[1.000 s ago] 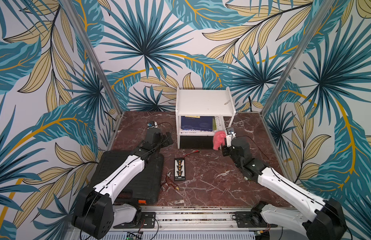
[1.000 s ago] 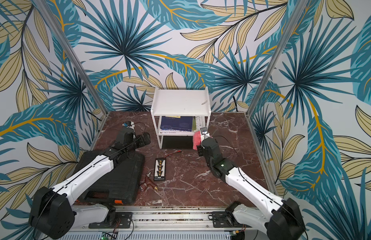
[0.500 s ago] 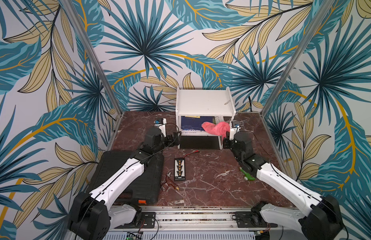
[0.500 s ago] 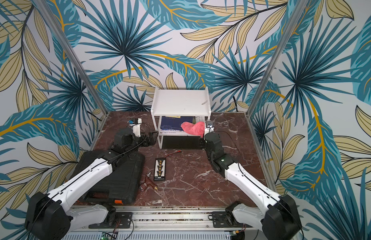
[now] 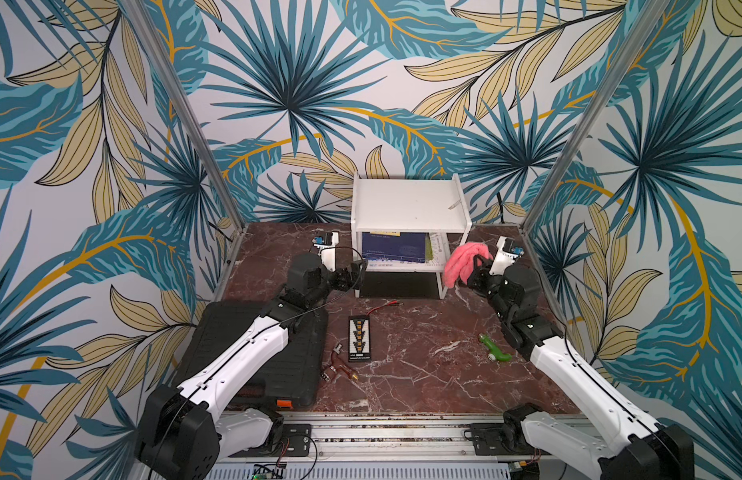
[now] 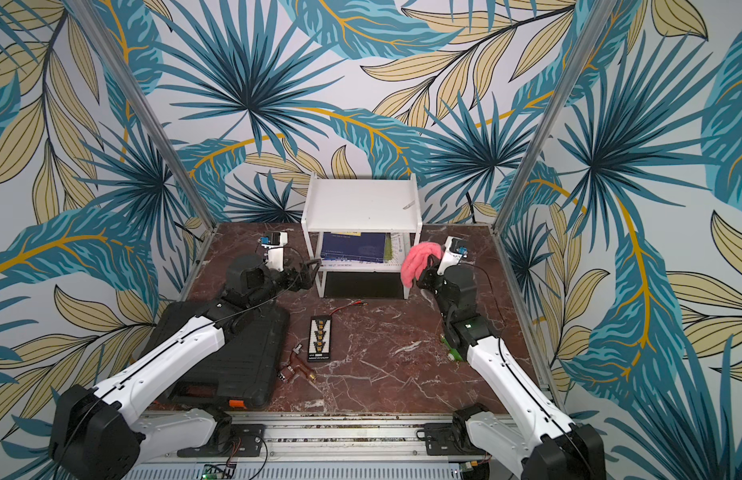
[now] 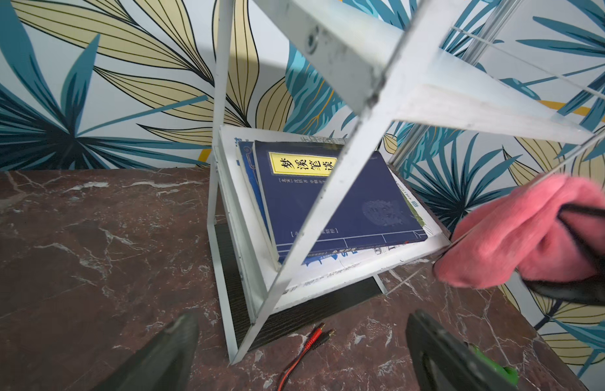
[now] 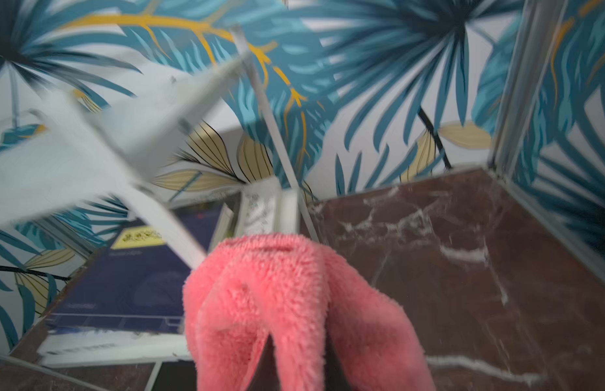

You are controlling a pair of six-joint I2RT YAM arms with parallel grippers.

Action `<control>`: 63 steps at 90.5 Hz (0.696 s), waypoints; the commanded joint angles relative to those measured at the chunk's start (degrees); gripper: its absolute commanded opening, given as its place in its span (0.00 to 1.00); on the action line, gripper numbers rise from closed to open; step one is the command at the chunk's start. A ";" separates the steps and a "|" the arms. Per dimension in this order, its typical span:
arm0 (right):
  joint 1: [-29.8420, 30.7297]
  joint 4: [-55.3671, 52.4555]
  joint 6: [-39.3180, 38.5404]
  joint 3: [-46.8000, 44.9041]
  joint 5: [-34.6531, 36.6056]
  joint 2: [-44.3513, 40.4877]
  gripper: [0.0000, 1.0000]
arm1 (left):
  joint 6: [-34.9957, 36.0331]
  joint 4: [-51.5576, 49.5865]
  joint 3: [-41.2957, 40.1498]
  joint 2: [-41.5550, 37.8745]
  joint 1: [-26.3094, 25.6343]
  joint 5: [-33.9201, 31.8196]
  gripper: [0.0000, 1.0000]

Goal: Wipe the bookshelf clean with a cloth
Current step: Wipe the dust from the shelf.

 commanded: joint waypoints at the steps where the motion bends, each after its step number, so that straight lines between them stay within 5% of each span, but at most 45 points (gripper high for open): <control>1: -7.94 1.81 8.53 -1.72 -15.12 -0.03 0.00 | 1.33 0.70 1.89 0.30 -0.14 -2.49 0.96; 26: -11.60 9.40 19.27 18.55 -33.13 15.40 0.00 | 3.67 2.47 5.68 2.59 -0.11 -0.07 0.76; 39: -11.54 16.69 25.03 19.57 -40.65 21.52 0.00 | 4.36 2.22 7.29 4.50 -0.09 0.38 0.69; 52: -11.79 14.76 19.53 12.24 -37.96 24.77 0.00 | 5.51 1.91 7.53 6.03 -0.09 0.01 0.60; 63: -12.37 9.09 15.29 18.48 -35.04 27.58 0.00 | 6.99 0.33 8.53 7.13 -0.14 -0.16 0.57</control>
